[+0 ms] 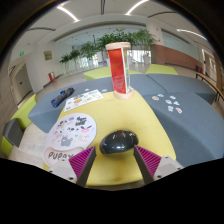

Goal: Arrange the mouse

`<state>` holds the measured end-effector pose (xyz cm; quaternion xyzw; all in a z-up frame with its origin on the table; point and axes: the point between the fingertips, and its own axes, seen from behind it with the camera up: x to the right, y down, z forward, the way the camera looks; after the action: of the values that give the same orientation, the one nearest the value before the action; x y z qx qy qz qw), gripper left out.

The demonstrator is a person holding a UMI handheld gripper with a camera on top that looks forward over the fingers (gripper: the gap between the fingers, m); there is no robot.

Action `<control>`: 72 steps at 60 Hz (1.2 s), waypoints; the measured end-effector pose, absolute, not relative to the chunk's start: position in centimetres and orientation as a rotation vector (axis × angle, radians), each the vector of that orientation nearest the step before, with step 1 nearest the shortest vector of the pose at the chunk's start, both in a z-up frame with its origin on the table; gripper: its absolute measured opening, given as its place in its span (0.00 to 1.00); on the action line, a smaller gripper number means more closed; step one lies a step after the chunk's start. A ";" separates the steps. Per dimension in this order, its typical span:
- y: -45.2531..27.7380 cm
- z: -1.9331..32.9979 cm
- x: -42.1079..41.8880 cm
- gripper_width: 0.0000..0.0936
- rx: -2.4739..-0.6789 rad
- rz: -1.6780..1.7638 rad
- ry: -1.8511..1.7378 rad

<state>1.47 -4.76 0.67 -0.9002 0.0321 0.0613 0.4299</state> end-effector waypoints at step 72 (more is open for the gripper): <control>7.2 15.4 -13.2 0.43 -1.933 0.139 -0.180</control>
<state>-13.23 7.18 15.42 -0.8210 -0.0764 0.0589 0.5627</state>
